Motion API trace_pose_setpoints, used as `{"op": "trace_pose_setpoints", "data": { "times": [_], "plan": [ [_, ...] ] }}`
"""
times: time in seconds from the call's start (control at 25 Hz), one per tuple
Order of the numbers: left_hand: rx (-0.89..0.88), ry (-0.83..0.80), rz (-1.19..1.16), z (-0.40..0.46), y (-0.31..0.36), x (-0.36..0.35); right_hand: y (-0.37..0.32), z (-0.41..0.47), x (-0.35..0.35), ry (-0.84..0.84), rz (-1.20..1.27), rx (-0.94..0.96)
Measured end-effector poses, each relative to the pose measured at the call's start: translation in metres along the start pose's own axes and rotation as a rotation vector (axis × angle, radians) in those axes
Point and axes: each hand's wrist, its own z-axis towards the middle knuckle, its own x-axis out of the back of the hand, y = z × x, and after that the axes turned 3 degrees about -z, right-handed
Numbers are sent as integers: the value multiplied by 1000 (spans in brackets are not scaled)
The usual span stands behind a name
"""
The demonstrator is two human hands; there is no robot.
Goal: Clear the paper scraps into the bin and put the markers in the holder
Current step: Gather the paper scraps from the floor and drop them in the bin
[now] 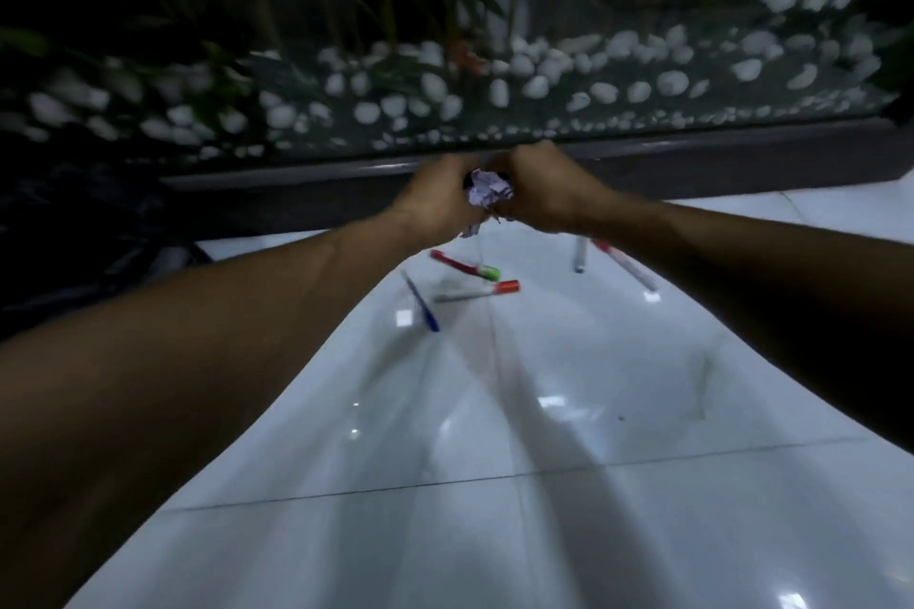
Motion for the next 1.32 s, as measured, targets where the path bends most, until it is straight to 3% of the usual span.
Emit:
{"op": "trace_pose_setpoints", "data": {
  "times": [0.16, 0.32, 0.6, 0.84, 1.2, 1.32],
  "plan": [
    [112, 217, 97, -41, -31, 99, -101, 64, 5, 67, -31, 212],
    [92, 288, 86, -72, -65, 181, -188, 113, 1, 129, -69, 358],
    [254, 395, 117, -102, -152, 258, -278, 178, -48, 165, -15, 367],
    [462, 523, 108, -141, -217, 287, -340, 215, -115, 61, 84, 395],
    [614, 417, 142, -157, -259, 298, -358, 232, -147, -65, 75, 333],
    [690, 362, 89, -162, -257, 301, -355, 228, -144, -12, 79, 350]
  ]
}}
